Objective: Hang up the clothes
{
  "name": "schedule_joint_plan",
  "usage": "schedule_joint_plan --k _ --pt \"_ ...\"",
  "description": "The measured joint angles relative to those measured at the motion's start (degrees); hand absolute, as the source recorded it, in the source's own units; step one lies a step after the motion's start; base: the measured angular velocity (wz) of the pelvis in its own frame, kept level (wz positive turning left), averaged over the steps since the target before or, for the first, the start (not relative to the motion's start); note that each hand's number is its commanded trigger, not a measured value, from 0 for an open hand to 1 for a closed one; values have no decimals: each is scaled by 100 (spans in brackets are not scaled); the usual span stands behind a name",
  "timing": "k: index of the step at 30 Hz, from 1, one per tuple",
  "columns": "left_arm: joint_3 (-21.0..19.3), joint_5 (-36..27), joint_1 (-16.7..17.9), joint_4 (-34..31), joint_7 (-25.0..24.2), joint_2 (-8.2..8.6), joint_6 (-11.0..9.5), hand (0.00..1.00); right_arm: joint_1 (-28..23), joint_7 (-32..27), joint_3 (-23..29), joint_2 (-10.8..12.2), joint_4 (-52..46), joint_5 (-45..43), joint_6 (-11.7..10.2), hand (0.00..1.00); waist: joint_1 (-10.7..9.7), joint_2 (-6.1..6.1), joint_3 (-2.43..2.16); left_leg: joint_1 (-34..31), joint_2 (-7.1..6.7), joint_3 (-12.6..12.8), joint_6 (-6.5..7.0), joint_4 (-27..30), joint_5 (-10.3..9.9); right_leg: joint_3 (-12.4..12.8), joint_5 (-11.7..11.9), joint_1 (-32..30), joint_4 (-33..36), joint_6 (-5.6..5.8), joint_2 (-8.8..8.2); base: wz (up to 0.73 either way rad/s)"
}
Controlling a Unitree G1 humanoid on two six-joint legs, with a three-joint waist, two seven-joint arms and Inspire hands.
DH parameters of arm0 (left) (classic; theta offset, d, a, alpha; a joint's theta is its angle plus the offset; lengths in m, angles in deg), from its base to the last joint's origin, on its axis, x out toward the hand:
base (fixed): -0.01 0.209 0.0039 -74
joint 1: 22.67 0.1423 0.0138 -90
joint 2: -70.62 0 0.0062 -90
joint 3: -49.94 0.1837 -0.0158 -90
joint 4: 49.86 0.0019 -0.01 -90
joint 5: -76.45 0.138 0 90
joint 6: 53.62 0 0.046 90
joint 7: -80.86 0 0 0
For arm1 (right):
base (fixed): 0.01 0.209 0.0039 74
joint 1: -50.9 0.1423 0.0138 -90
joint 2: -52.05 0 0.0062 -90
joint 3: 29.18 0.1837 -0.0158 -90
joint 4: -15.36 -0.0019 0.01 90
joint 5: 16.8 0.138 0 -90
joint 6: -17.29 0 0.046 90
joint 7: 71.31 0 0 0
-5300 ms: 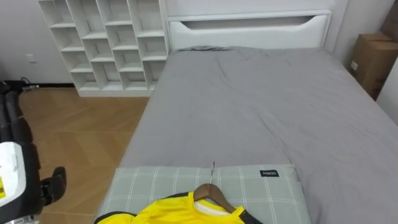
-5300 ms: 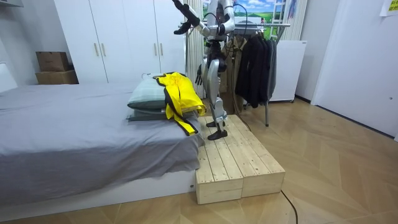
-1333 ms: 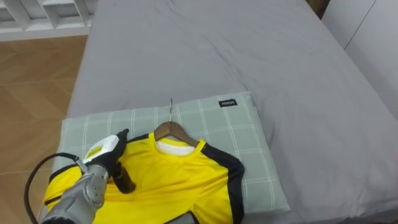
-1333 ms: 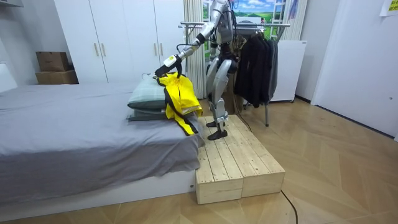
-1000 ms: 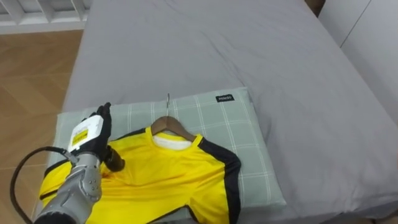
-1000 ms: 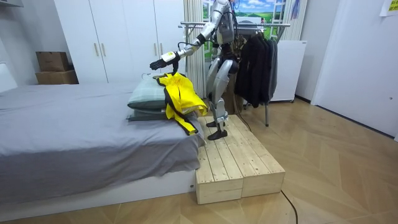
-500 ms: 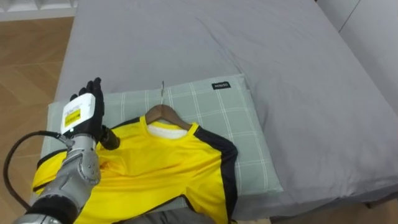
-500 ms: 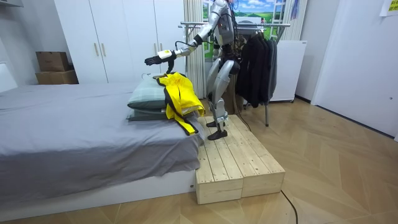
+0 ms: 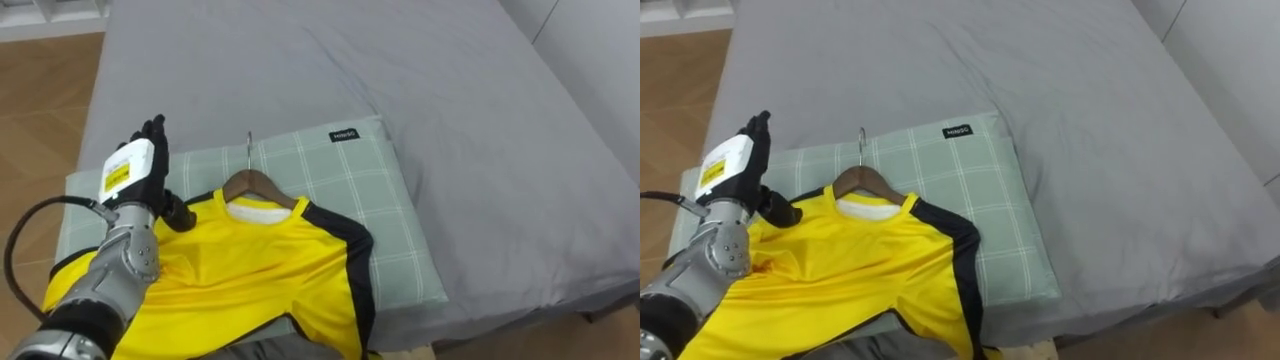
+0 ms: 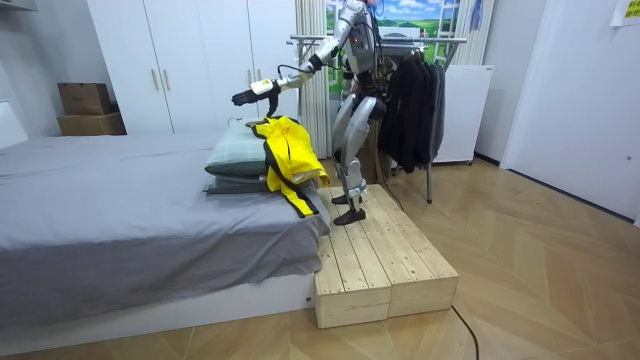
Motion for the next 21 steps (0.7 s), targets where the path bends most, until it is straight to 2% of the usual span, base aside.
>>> schedule_joint_plan --k 4,8,12,14,21 --pt "91 -53 -1 8 -328 11 47 0 5 15 3 0 6 -70 6 0 -76 3 1 -8 -13 -28 0 1 0 2 -18 0 2 10 5 3" --pt "421 -208 0 13 -924 19 48 0 51 66 1 -2 5 -50 5 0 -84 19 10 -29 -7 -26 2 39 -2 -6 -19 -5 17 10 2 0" --pt "534 -303 0 29 -1399 30 68 0 94 117 47 -5 0 -37 2 0 -85 59 20 -116 -3 -21 5 59 -4 19 -17 -105 35 9 12 0" --pt "640 -325 0 90 -1562 31 108 0 102 139 46 -6 3 -35 5 0 -82 59 20 -112 -10 -3 6 62 -5 28 -18 -123 72 11 5 -3" --pt "643 -322 0 198 -1954 29 227 0 151 175 46 -9 12 12 54 0 -84 69 20 -127 -13 44 3 57 -2 59 -18 -175 99 6 30 -3"
